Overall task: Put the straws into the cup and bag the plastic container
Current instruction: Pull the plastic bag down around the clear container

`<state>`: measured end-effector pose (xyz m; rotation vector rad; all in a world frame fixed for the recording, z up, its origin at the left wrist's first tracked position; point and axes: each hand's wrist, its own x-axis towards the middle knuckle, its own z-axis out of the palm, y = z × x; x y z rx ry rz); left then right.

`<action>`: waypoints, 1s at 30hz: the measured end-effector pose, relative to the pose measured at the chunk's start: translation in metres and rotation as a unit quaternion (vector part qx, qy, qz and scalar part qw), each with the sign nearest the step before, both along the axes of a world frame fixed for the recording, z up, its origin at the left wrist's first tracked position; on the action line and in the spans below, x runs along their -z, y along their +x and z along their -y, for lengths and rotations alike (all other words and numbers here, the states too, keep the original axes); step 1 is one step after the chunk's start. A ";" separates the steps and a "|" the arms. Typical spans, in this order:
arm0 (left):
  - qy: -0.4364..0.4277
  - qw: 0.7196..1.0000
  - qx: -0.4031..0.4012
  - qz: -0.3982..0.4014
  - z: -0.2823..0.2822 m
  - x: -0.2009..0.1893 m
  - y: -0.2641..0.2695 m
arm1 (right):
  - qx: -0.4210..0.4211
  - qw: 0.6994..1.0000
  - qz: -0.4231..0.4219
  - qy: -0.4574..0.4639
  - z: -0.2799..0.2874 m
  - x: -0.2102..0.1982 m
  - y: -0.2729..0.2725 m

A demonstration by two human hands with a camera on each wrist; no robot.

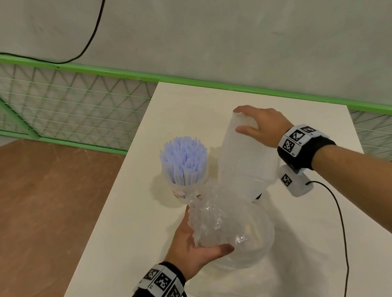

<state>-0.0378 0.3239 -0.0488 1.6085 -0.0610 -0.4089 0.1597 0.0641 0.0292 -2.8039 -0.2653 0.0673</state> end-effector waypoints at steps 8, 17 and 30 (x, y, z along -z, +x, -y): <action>-0.010 1.000 0.004 -0.005 0.002 -0.004 0.001 | -0.071 0.977 -0.064 -0.190 0.002 0.002 -0.005; -0.035 0.998 0.003 -0.048 0.002 0.002 0.005 | -0.062 0.971 0.101 0.206 -0.019 -0.051 -0.116; -0.052 0.998 0.010 -0.016 0.007 -0.005 0.000 | 0.051 0.965 0.061 0.251 -0.076 0.025 -0.238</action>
